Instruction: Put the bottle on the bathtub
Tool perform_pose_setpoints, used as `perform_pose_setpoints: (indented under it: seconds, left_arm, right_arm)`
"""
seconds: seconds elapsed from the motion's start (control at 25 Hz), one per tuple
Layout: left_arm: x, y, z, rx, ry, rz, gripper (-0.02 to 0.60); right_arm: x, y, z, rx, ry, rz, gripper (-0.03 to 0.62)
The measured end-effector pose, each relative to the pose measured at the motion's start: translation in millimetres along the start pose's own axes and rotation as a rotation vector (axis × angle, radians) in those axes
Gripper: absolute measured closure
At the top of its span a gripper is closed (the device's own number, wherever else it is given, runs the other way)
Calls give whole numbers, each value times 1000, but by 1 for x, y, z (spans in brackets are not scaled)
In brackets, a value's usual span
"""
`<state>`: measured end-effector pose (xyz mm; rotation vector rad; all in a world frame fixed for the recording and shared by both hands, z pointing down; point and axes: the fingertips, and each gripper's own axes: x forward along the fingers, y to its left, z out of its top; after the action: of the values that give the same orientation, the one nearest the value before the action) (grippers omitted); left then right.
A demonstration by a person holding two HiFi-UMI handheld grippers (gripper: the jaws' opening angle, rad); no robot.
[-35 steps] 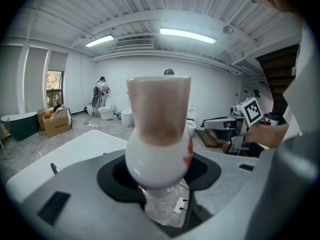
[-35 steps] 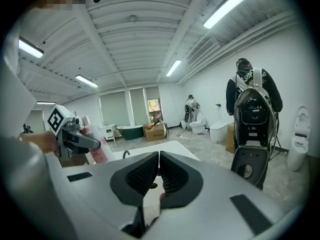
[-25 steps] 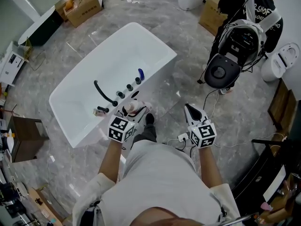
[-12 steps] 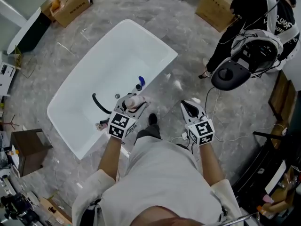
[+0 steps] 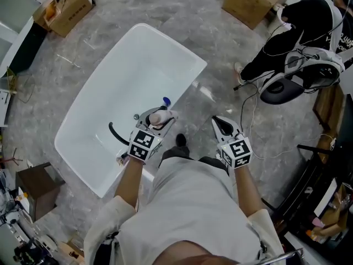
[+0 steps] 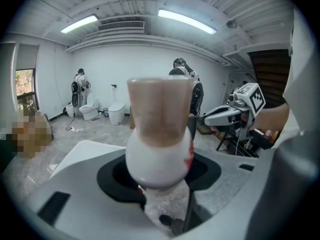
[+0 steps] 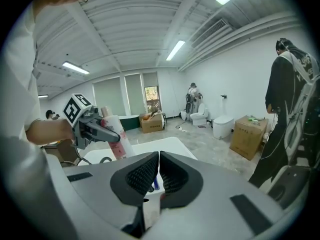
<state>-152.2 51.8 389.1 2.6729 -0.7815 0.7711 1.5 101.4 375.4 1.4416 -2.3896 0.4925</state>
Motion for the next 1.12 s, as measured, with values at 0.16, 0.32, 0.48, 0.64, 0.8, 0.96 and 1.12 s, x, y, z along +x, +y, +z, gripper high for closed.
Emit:
perform_pose_setpoints:
  seconds: [0.16, 0.32, 0.48, 0.64, 0.8, 0.96, 1.12]
  left_arm:
    - [6, 7, -1, -5, 5, -21, 354]
    - [11, 19, 1, -15, 5, -31, 354]
    - [18, 28, 2, -26, 12, -21, 354]
    - [26, 30, 5, -32, 7, -10, 354]
    - [37, 29, 7, -47, 11, 13, 354]
    - [53, 34, 0, -80, 37, 50, 354]
    - [84, 34, 2, -116, 36, 97, 354]
  right_arm:
    - [9, 1, 1, 9, 15, 3, 563]
    - [22, -1, 7, 4, 32, -2, 563]
    - [33, -7, 9, 4, 40, 3, 563]
    - [41, -16, 7, 10, 51, 12, 563]
    - [46, -28, 5, 11, 64, 36, 563]
    - [60, -46, 1, 8, 90, 77, 563]
    - [70, -75, -3, -8, 114, 129, 563]
